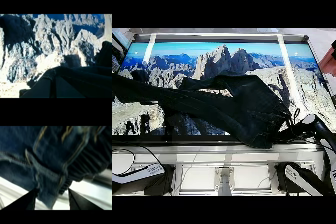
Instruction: Fold the clothes and pants, and hang the long-sleeved shirts on hangers.
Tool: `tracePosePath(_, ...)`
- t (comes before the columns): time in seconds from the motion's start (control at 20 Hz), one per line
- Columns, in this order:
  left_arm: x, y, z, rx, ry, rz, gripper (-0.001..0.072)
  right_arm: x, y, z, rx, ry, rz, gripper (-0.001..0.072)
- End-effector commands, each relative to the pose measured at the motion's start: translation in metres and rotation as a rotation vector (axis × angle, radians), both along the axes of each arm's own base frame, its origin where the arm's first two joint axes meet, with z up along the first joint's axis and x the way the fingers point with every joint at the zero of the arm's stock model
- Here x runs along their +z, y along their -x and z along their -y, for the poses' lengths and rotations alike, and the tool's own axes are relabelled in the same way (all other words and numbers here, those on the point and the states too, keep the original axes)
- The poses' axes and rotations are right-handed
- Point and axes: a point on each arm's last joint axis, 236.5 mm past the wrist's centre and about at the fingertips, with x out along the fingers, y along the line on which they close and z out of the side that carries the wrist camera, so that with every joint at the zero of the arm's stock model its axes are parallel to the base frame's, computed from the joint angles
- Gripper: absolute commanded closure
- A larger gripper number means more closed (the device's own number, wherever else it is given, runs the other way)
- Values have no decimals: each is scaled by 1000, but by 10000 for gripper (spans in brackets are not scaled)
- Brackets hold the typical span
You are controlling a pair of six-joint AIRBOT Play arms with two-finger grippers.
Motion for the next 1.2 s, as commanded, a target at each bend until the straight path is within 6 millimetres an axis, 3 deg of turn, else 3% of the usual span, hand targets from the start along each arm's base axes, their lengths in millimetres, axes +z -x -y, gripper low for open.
tracePosePath(0.0,-2,0,-1,1,3,-4,680,4,-14,-10,-48,-42,40,293)
tracePosePath(0.4,-2,0,-1,1,3,-4,680,38,40,-39,46,-218,-178,358)
tracePosePath(0.65,-2,0,-1,0,4,-5,680,22,44,-40,4,-148,-220,689)
tracePosePath(0.75,-2,0,0,-1,4,-6,680,12,28,-40,-50,-89,-179,688)
tracePosePath(0.85,-2,0,0,0,5,-5,681,16,5,-37,-82,-71,-118,689)
tracePosePath(0.95,7,-11,-4,87,109,52,681,36,-41,-19,-102,-8,16,690)
tracePosePath(1.05,22,-28,5,115,262,138,681,82,-120,26,-241,95,252,692)
tracePosePath(1.15,28,-43,12,122,330,186,681,155,-192,90,-447,149,489,693)
